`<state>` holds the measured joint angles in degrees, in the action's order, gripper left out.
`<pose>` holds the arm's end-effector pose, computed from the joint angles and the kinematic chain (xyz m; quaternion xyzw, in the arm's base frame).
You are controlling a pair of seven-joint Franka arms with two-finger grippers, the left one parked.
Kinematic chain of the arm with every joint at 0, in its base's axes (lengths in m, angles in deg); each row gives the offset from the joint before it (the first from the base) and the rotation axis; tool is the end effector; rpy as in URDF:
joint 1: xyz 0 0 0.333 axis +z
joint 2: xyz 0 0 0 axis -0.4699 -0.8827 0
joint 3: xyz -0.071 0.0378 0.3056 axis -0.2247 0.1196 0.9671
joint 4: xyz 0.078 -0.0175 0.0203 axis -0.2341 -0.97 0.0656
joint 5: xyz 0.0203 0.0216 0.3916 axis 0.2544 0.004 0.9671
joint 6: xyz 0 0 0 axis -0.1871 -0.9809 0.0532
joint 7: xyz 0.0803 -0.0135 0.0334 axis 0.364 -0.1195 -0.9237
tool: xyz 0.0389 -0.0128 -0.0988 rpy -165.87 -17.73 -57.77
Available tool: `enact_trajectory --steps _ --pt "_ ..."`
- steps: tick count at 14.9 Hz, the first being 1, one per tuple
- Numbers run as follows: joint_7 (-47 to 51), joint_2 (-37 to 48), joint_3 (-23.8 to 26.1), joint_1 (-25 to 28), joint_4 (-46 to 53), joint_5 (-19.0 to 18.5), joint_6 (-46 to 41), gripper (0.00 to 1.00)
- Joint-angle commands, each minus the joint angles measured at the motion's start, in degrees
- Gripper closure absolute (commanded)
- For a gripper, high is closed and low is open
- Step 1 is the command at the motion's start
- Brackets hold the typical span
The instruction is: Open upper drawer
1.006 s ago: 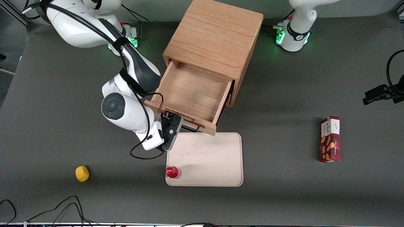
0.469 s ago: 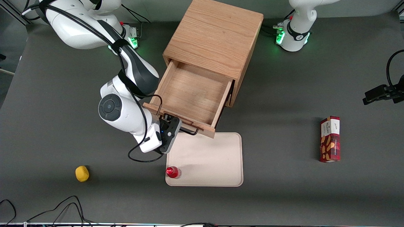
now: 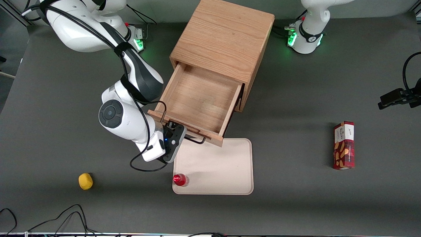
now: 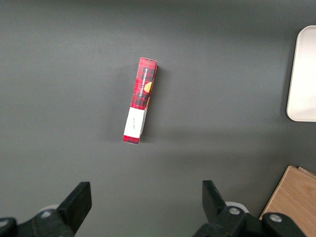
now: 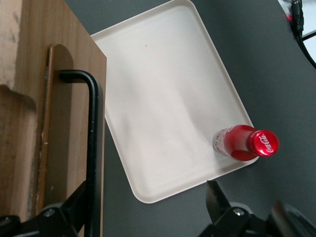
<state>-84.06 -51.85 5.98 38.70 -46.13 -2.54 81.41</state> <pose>0.6631 0.3316 0.3957 -0.8347 -0.5347 -0.0819 0.1031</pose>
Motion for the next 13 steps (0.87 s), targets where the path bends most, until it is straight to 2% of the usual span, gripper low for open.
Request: enact_trajectory --steps 1,13 --pt "-1.47 -1.39 0.27 -0.12 2.15 -0.76 0.31 0.00" --pt "-0.77 -0.34 0.01 0.06 2.41 -0.93 1.10 0.00"
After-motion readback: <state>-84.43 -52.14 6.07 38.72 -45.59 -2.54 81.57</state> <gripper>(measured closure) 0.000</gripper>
